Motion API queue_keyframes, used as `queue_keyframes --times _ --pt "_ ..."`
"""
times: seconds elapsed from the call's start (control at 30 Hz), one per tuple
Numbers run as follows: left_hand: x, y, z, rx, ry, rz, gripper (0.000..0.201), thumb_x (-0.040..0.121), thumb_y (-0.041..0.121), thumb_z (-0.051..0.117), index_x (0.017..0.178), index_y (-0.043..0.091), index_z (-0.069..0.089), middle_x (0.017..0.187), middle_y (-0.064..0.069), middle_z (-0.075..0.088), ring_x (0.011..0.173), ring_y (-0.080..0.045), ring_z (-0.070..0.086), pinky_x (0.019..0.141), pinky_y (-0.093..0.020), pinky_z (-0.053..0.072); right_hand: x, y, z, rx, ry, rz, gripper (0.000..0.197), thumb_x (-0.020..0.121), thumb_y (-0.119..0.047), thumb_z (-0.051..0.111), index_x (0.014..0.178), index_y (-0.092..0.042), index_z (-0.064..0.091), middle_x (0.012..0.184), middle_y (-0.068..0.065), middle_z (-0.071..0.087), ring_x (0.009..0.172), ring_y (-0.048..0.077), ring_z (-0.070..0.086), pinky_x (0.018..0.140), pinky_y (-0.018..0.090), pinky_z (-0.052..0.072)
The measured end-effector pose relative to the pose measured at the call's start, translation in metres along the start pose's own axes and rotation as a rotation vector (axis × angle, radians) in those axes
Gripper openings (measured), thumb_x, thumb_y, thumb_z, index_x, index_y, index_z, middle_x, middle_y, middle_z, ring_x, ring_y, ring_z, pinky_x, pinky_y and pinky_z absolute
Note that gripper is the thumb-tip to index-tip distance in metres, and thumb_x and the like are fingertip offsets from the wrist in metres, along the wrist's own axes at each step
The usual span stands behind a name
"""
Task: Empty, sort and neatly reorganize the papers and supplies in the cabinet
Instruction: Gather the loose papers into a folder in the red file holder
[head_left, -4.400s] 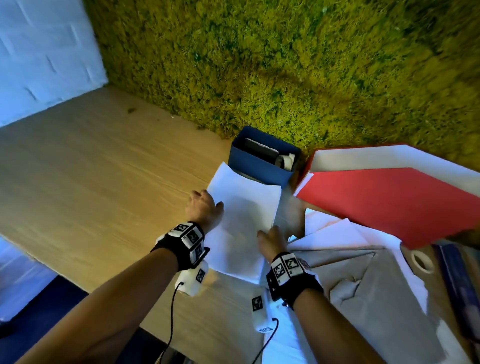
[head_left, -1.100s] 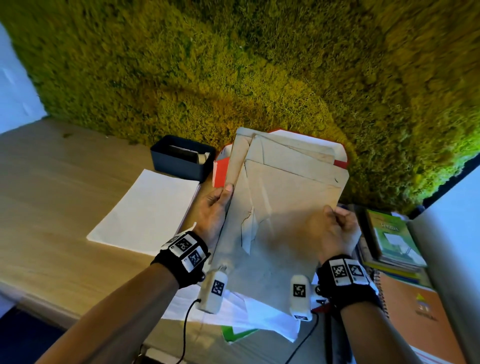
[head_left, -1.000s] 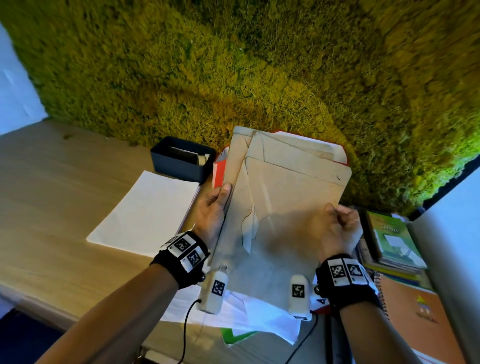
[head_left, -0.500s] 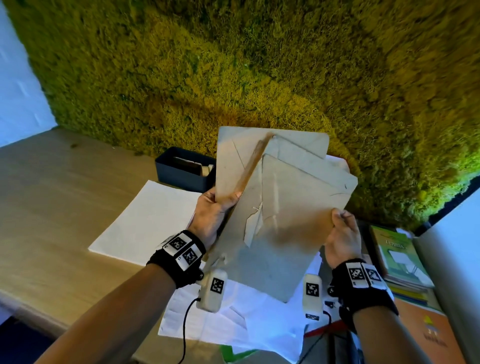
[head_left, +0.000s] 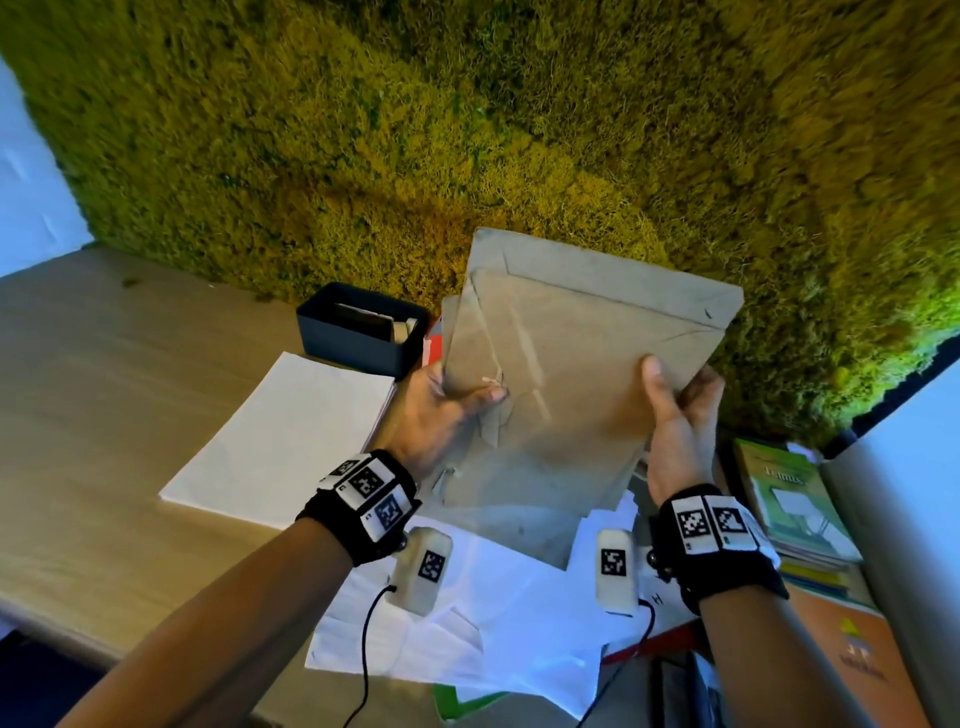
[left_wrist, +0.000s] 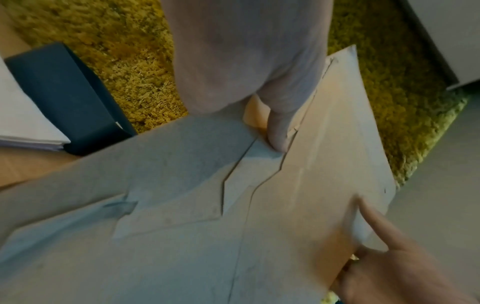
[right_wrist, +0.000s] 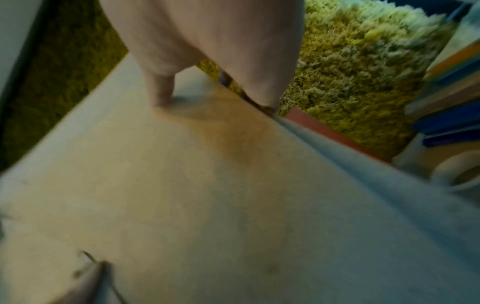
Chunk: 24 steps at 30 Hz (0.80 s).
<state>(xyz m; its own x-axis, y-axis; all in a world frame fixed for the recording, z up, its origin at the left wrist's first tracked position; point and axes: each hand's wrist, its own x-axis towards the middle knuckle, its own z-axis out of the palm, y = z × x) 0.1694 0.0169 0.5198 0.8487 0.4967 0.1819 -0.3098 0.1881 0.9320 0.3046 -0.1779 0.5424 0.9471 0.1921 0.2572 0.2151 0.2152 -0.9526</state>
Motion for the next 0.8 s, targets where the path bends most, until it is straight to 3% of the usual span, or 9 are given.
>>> queue_keyframes --times 0.07,0.17,0.23,0.33,0.43,0.5,0.67,0.73,0.8 --pt "-0.001 -0.002 -0.001 0.025 0.001 -0.023 0.032 0.082 0.001 0.074 0.113 0.006 0.066 0.108 -0.008 0.073 0.104 -0.024 0.068 0.086 -0.037 0.056 -0.003 0.010 -0.007 -0.051 -0.038 0.112 0.087 0.070 -0.043 0.080 0.139 -0.022 0.033 0.136 -0.002 0.053 0.123 0.012 0.053 0.106 0.039 0.042" --pt "-0.002 -0.002 0.002 0.066 0.014 -0.024 0.033 0.078 0.006 0.079 0.108 0.014 0.069 0.107 -0.005 0.074 0.104 -0.021 0.069 0.090 -0.041 0.054 -0.010 0.021 -0.014 -0.037 -0.047 0.209 0.099 0.054 -0.051 0.089 0.135 -0.025 0.039 0.126 -0.001 0.062 0.116 0.016 0.060 0.103 0.049 0.045" --pt "0.000 0.005 0.006 0.054 0.011 0.009 0.034 0.076 0.002 0.079 0.107 0.015 0.069 0.105 -0.004 0.074 0.102 -0.020 0.069 0.086 -0.036 0.055 -0.012 0.019 -0.017 -0.087 -0.080 0.173 0.083 0.057 -0.050 0.087 0.127 -0.024 0.051 0.116 0.000 0.068 0.110 0.017 0.064 0.101 0.049 0.046" --pt "0.005 0.019 0.016 0.038 0.017 0.097 0.040 0.074 -0.008 0.077 0.109 0.009 0.066 0.100 -0.002 0.075 0.097 -0.017 0.070 0.078 -0.027 0.056 -0.011 0.000 -0.012 -0.089 -0.103 0.019 0.049 0.079 -0.024 0.078 0.123 -0.012 0.058 0.111 0.005 0.070 0.107 0.019 0.066 0.098 0.046 0.050" --pt "0.008 0.028 0.024 0.066 0.019 0.155 0.045 0.074 -0.009 0.076 0.116 -0.002 0.060 0.098 0.002 0.075 0.095 -0.014 0.071 0.077 -0.024 0.056 -0.005 -0.014 -0.006 -0.074 -0.082 -0.141 0.045 0.086 -0.011 0.071 0.126 -0.003 0.052 0.118 0.011 0.066 0.110 0.021 0.064 0.098 0.040 0.050" --pt "0.008 0.024 0.024 0.089 0.042 0.157 0.043 0.075 -0.006 0.077 0.114 0.002 0.061 0.098 0.004 0.075 0.095 -0.013 0.071 0.079 -0.024 0.056 -0.004 -0.010 -0.005 -0.108 -0.057 -0.182 0.049 0.085 -0.012 0.072 0.128 -0.006 0.048 0.121 0.010 0.064 0.113 0.020 0.062 0.098 0.037 0.050" --pt "-0.002 -0.015 0.006 0.060 0.108 0.007 0.065 0.075 0.002 0.082 0.132 0.007 0.051 0.117 -0.009 0.069 0.105 -0.018 0.068 0.081 -0.028 0.058 -0.018 0.046 -0.016 -0.307 -0.165 0.061 0.076 0.066 -0.034 0.087 0.128 -0.015 0.046 0.117 0.002 0.065 0.109 0.015 0.063 0.096 0.045 0.051" --pt "-0.012 -0.033 -0.005 0.038 0.066 -0.106 0.051 0.085 0.001 0.072 0.132 0.004 0.052 0.120 -0.013 0.068 0.105 -0.022 0.068 0.082 -0.031 0.058 -0.026 0.071 -0.022 -0.369 -0.262 0.161 0.071 0.067 -0.032 0.086 0.123 -0.011 0.049 0.113 0.002 0.066 0.105 0.015 0.064 0.096 0.048 0.050" --pt "-0.021 -0.049 -0.012 0.062 0.084 -0.166 0.036 0.091 0.006 0.067 0.124 -0.003 0.057 0.109 -0.014 0.069 0.095 -0.026 0.067 0.075 -0.032 0.058 -0.032 0.082 -0.025 -0.469 -0.293 0.127 0.049 0.079 -0.019 0.077 0.116 -0.005 0.050 0.105 -0.001 0.063 0.098 0.012 0.062 0.094 0.048 0.050"
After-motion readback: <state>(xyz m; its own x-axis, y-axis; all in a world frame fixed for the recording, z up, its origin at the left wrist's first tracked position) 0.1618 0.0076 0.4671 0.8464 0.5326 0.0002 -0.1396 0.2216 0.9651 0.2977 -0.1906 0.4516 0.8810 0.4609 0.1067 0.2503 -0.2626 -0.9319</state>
